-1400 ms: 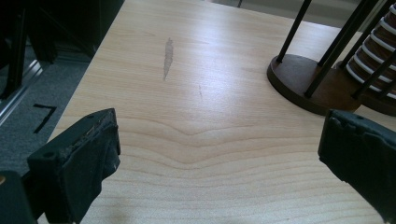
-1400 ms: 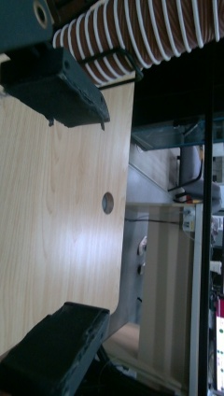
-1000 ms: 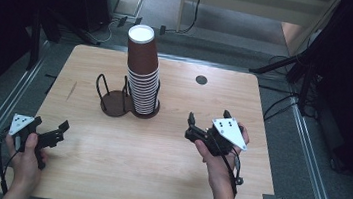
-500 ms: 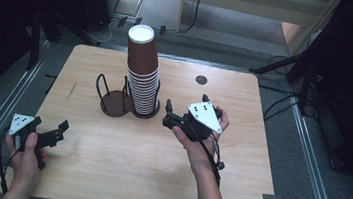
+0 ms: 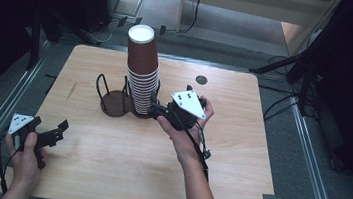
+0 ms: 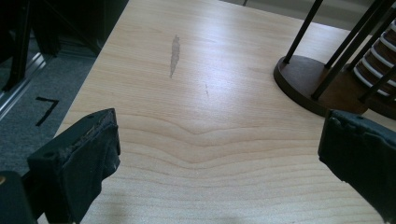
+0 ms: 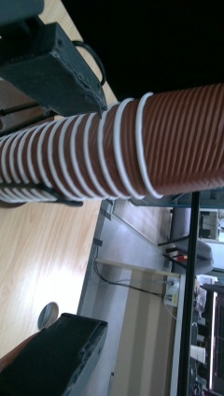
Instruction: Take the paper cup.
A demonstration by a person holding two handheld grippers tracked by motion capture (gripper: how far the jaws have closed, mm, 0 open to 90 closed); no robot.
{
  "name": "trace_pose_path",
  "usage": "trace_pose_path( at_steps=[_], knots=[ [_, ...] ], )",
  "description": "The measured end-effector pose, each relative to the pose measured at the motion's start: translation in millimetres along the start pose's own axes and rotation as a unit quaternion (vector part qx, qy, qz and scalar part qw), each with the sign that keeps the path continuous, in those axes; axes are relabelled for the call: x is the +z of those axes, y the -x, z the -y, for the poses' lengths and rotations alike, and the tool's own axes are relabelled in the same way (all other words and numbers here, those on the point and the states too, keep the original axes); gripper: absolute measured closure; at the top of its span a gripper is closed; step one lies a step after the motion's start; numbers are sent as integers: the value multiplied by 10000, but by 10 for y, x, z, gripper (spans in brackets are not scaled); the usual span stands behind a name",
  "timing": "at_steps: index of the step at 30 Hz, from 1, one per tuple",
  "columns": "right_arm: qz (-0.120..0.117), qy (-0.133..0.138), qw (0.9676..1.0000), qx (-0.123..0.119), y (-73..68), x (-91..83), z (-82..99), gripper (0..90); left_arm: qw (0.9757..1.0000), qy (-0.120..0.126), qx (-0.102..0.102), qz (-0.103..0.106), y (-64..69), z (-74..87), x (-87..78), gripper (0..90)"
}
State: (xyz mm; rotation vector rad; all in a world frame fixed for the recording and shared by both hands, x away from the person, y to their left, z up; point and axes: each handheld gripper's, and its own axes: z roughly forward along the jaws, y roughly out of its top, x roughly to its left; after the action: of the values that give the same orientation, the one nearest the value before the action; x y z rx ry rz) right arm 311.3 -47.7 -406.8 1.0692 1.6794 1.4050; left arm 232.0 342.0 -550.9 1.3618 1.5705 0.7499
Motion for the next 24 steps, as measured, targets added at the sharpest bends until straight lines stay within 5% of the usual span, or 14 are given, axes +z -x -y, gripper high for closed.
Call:
trace_pose_path(
  at_steps=[24],
  knots=[
    [-351,19,9994,-51,-449,449,-215,0,9999,-73,101,-114,28,-1,33,0]
  ],
)
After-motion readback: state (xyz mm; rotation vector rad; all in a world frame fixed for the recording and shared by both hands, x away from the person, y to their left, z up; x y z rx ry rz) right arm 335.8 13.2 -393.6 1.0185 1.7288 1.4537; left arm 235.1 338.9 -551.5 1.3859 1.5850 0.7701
